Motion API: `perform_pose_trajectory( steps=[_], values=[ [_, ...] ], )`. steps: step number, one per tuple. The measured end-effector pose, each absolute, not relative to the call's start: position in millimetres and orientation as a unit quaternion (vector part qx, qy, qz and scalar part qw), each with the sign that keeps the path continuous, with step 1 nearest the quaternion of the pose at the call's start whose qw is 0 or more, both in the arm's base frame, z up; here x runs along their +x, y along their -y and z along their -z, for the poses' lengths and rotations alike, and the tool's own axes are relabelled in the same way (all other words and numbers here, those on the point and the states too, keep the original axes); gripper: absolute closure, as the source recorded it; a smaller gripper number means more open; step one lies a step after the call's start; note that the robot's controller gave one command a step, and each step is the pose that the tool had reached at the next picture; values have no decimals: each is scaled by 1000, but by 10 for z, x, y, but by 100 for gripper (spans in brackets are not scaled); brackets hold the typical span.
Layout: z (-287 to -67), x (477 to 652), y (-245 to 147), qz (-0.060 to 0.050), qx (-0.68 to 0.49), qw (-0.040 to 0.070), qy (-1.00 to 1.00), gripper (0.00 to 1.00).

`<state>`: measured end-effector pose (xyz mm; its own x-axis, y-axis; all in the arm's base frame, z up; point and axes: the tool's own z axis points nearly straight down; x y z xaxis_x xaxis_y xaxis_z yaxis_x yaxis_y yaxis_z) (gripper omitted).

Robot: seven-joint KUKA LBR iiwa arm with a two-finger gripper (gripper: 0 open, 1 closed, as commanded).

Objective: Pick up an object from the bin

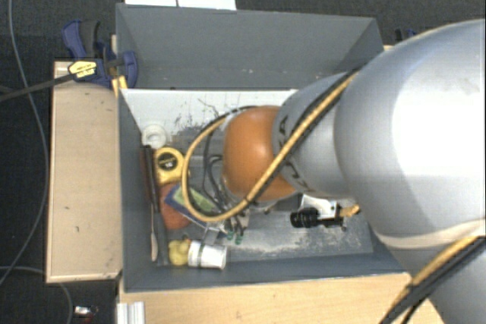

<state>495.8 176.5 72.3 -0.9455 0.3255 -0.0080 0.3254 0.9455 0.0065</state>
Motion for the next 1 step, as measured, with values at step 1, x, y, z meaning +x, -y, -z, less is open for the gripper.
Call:
perform_pose_trajectory(
  steps=[1],
  values=[
    [-729, 4956, -1737, -3, 172, 4, -985, 100]
  ],
)
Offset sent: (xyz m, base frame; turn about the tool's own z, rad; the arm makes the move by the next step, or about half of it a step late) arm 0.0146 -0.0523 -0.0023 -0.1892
